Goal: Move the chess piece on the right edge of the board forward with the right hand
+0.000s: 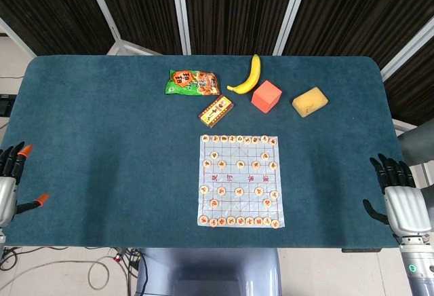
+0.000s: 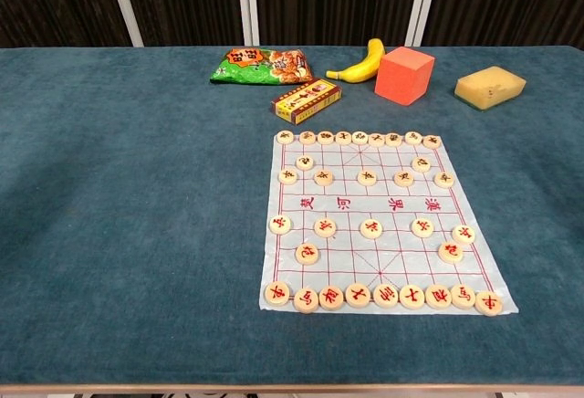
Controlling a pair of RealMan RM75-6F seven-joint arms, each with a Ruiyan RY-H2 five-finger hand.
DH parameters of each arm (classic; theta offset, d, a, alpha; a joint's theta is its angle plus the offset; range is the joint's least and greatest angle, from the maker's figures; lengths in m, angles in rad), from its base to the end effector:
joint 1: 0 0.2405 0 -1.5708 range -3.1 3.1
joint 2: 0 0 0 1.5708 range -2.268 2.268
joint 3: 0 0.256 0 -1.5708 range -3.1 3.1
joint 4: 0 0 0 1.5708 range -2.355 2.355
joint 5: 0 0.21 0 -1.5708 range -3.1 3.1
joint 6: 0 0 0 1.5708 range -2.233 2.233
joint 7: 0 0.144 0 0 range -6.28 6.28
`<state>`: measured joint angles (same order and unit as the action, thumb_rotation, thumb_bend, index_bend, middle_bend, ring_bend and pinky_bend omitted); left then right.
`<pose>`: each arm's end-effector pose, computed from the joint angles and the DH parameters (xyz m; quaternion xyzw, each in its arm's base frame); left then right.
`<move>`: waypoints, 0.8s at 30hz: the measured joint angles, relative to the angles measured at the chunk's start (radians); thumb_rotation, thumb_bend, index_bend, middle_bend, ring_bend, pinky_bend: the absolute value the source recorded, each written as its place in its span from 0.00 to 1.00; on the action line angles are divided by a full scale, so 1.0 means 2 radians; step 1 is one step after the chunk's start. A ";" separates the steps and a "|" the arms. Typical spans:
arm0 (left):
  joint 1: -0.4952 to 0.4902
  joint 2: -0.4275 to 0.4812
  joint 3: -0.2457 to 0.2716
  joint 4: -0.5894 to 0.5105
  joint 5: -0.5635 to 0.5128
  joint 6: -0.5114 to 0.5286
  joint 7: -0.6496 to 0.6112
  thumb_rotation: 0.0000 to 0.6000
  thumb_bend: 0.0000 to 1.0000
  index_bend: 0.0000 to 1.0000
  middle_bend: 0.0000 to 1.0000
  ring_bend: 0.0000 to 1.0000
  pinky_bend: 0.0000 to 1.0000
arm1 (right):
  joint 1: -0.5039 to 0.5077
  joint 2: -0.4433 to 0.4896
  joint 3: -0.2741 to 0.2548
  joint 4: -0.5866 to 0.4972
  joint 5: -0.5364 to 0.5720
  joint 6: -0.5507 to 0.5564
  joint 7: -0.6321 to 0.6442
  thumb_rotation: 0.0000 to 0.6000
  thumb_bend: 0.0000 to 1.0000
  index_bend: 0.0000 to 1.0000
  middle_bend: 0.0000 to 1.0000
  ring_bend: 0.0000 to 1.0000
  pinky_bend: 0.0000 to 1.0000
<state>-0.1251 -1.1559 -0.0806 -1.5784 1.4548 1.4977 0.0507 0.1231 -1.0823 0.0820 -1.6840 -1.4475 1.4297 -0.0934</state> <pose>-0.3094 0.2001 0.1590 -0.5866 -0.3605 -0.3933 0.6093 -0.2989 -0.1981 0.1638 0.6038 -0.3778 0.3699 0.5965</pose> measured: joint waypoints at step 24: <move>-0.002 -0.006 -0.004 0.007 0.009 0.004 -0.011 1.00 0.00 0.00 0.00 0.00 0.00 | 0.119 0.022 0.052 -0.136 0.106 -0.153 -0.088 1.00 0.34 0.30 0.98 1.00 0.88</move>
<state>-0.1295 -1.1678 -0.0878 -1.5649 1.4719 1.5060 0.0288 0.3611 -1.0385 0.1857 -1.9557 -1.2351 1.1239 -0.2702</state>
